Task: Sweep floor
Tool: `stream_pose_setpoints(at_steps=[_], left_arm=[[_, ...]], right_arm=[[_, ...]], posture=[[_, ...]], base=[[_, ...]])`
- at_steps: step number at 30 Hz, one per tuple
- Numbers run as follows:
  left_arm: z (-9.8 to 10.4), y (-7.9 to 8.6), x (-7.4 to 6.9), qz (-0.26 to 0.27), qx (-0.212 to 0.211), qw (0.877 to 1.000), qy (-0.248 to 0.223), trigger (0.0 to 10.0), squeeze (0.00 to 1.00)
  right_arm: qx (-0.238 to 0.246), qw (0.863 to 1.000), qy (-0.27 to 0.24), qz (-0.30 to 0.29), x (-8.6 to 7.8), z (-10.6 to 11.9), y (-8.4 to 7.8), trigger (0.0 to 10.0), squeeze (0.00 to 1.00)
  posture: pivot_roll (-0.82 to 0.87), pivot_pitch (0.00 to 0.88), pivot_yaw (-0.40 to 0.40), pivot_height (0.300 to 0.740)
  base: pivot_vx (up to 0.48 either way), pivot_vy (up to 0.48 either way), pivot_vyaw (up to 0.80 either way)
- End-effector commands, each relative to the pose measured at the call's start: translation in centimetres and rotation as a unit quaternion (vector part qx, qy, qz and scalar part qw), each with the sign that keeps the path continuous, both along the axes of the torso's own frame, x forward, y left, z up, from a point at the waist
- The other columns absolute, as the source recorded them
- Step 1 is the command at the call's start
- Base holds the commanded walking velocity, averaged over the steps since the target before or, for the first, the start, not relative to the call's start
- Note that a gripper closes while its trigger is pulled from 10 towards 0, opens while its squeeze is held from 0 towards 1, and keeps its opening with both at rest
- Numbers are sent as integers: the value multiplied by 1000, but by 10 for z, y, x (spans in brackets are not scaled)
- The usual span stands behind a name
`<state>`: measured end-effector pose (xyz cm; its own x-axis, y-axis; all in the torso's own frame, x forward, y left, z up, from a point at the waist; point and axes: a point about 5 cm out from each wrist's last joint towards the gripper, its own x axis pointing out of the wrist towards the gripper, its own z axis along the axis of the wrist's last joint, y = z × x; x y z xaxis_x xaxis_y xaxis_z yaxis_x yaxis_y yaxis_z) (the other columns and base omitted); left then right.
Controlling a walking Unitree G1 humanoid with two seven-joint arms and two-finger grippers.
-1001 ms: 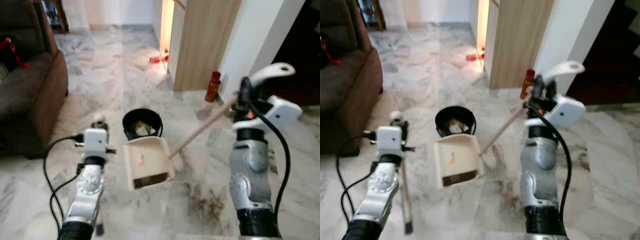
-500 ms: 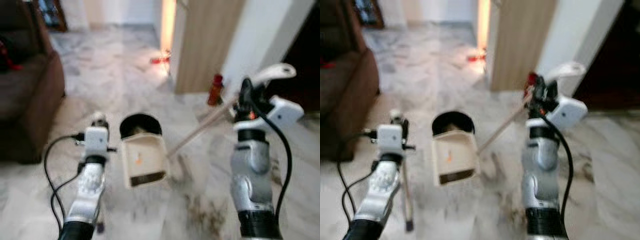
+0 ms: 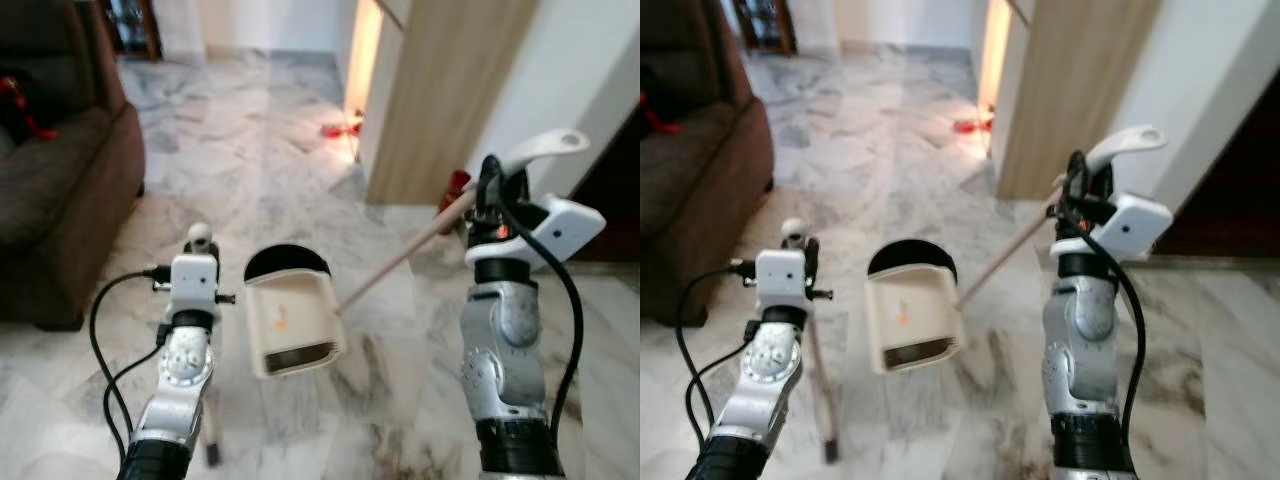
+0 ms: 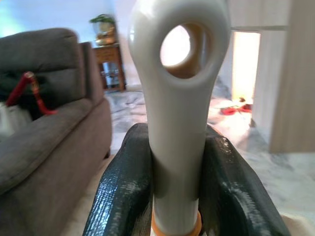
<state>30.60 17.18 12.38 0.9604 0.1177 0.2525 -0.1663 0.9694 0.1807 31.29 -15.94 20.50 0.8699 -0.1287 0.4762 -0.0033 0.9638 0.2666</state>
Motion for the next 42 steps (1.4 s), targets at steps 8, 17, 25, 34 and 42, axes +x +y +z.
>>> stream_pose_setpoints(at_steps=[8,17,25,34,42], left_arm=[[12,6,2,7,21,999,-27,10000,0],[13,6,1,10,21,999,-29,10000,0],[12,6,1,10,18,999,-30,10000,0],[12,8,0,12,19,999,-31,10000,0],[12,8,0,12,17,999,-33,10000,0]], right_arm=[[12,999,-38,11,-2,17,4,10000,0],[11,999,-37,14,-2,17,4,10000,0],[10,999,-33,18,-1,16,5,10000,0],[7,999,-34,22,-1,16,6,10000,0],[7,999,-35,24,-2,16,7,10000,0]], posture=[[165,0,-86,740],[167,0,-88,740],[167,0,-89,740],[168,0,-89,740],[169,0,-89,740]], base=[[370,0,0],[372,0,0],[371,0,0],[373,0,0],[364,0,0]])
